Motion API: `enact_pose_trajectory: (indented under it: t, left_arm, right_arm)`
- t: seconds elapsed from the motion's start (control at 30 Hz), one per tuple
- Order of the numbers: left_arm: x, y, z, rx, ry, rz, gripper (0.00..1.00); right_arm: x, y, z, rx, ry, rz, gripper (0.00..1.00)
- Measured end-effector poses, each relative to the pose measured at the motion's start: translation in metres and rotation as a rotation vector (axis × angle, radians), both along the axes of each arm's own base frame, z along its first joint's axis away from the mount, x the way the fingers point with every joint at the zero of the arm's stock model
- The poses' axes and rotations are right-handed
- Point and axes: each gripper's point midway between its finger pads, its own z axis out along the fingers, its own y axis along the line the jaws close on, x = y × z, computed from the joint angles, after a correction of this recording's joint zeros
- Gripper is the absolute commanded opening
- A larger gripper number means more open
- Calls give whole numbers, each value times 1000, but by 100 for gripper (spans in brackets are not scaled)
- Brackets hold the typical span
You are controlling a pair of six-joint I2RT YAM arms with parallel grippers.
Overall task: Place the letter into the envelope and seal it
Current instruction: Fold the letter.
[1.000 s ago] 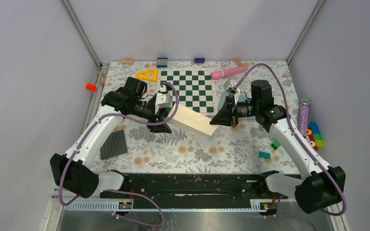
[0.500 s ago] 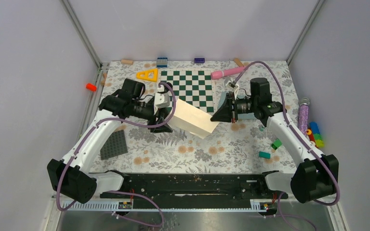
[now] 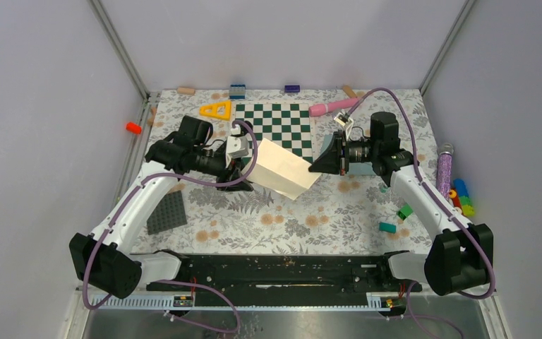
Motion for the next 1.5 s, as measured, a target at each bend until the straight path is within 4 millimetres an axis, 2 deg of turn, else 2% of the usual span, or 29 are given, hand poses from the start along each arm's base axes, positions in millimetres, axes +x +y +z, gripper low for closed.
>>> enact_pose_trajectory:
  t: [0.17, 0.3, 0.37, 0.5, 0.53, 0.57, 0.63, 0.73, 0.77, 0.8, 0.83, 1.1, 1.33, 1.5]
  left_arm:
    - [3, -2, 3, -8, 0, 14, 37]
    - [7, -3, 5, -17, -3, 28, 35]
    - [9, -4, 7, -22, -5, 35, 26]
    - [11, -4, 11, -31, -12, 47, 0]
    - [12, -5, 12, -33, -14, 49, 0]
    - [12, -5, 12, -33, -11, 51, 0]
    - [13, -5, 12, -33, -12, 55, 0]
    - [13, -5, 12, -32, -12, 59, 0]
    - [13, -5, 13, -32, -13, 60, 0]
    - [13, -5, 13, -31, -12, 62, 0]
    - [13, -4, 13, -30, -10, 65, 0]
    - [14, 0, 11, -8, -10, 108, 0]
    - [14, -4, -9, 56, 26, 121, 0]
    - [8, -12, -18, 82, 60, 98, 0]
  right_arm:
    - [2, 0, 0, 2, -3, -1, 0]
    - [3, 1, -2, 2, 2, -1, 0]
    - [3, 1, -2, 1, 4, -2, 0]
    - [3, 1, -2, 1, 5, -2, 0]
    - [3, 1, -2, 1, 5, -2, 2]
    - [3, 1, -2, 1, 5, -2, 8]
    - [3, 1, -2, 1, 6, -2, 28]
    - [4, 1, -2, 1, 13, -6, 72]
    - [4, 1, -2, 0, 9, -7, 84]
    - [4, 1, -3, -1, 8, -9, 94]
    - [6, 0, -4, -4, 4, -15, 99]
    - [10, -7, -6, -59, -108, -103, 100]
    - [-9, -12, 13, -47, -306, -125, 99]
    - [-28, 5, 10, -51, -387, -43, 100]
